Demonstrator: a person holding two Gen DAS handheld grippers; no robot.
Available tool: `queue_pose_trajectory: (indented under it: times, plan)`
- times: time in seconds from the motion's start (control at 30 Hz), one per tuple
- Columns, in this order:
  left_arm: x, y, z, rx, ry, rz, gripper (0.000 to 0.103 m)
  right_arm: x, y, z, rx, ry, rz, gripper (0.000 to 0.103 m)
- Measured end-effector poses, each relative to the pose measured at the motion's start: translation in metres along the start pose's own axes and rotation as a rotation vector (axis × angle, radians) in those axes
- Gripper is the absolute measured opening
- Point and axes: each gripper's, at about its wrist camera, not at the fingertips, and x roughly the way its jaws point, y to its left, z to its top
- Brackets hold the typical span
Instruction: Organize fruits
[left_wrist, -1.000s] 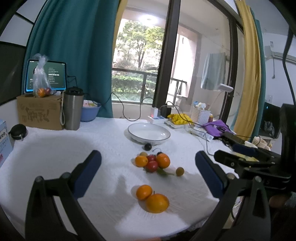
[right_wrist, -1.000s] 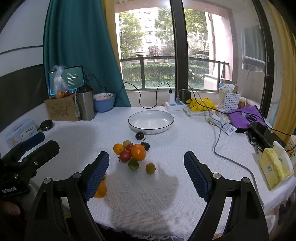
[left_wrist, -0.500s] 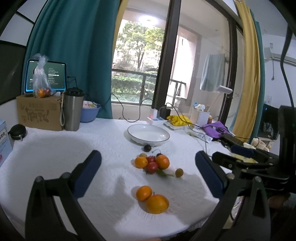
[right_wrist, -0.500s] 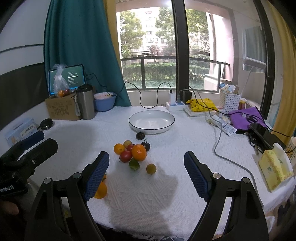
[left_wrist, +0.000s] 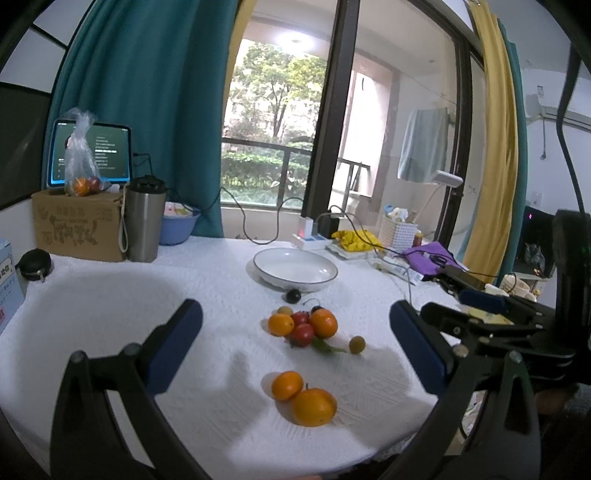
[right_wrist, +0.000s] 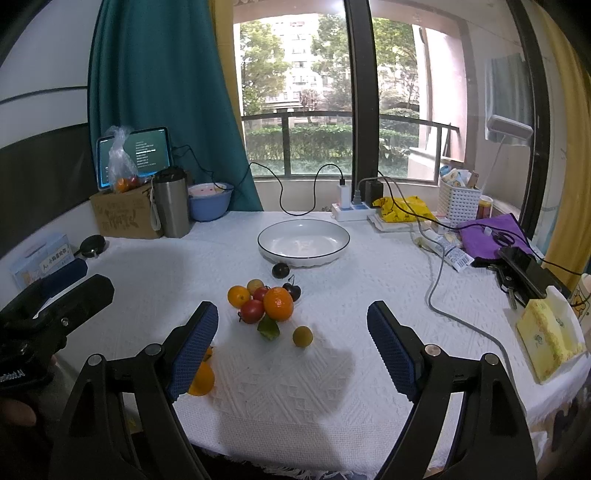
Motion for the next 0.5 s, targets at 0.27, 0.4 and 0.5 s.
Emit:
queue_pose_trajectory:
  times: [0.27, 0.4, 0.5]
  plan:
    - [-0.0006, -0.0008, -0.0003, 0.0, -0.001, 0.0, 0.102, 0.0006, 0.0014, 0.0003, -0.003, 0.002, 0.001, 0.086]
    - [-0.0006, -0.001, -0.0004, 0.0, 0.0, 0.0, 0.102, 0.0012, 0.0018, 0.0003, -0.003, 0.003, 0.0, 0.085]
    - [-0.0016, -0.0025, -0.0016, -0.004, -0.003, 0.006, 0.102, 0.0012, 0.0018, 0.0002, -0.003, 0.003, 0.0, 0.086]
